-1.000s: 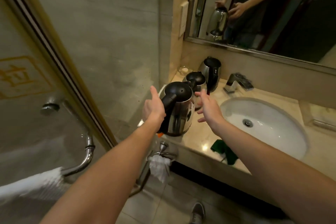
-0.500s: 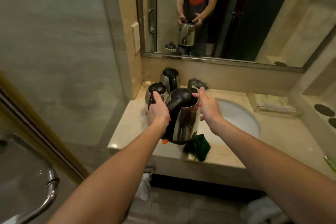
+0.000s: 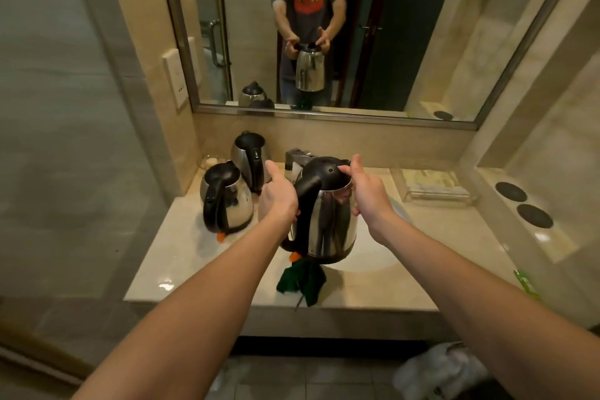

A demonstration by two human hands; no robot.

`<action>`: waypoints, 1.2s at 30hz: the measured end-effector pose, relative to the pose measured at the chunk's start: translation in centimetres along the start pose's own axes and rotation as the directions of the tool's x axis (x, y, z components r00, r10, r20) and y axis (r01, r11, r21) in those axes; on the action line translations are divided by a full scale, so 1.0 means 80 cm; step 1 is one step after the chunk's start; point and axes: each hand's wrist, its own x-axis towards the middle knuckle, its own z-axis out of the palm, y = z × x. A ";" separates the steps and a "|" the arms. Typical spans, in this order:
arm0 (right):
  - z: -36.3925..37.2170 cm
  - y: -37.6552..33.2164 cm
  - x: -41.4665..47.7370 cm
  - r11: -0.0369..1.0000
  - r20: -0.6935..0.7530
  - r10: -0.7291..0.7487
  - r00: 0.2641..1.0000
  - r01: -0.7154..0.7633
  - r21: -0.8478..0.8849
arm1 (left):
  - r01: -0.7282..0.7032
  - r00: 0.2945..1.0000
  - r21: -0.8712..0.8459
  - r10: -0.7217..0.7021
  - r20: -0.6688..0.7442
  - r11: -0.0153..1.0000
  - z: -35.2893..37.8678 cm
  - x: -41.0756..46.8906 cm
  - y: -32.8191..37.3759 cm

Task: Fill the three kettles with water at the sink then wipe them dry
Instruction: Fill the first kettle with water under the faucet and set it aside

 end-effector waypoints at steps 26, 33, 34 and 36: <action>-0.093 0.021 0.065 0.944 -0.056 -0.294 0.954 0.281 -0.176 | 0.032 0.999 -0.015 -0.032 -0.008 0.999 0.094 0.005 0.014; -0.110 0.040 0.113 0.995 -0.179 0.087 0.980 -0.075 0.071 | 0.022 0.999 -0.059 -0.020 0.032 0.998 0.117 0.013 0.019; -0.113 0.044 0.119 0.987 -0.129 0.144 0.981 -0.134 0.085 | 0.030 0.999 -0.066 -0.028 0.032 0.997 0.121 0.015 0.019; -0.120 0.052 0.131 0.975 -0.012 0.204 0.979 -0.201 0.097 | 0.048 0.999 -0.077 -0.046 0.029 0.996 0.129 0.021 0.016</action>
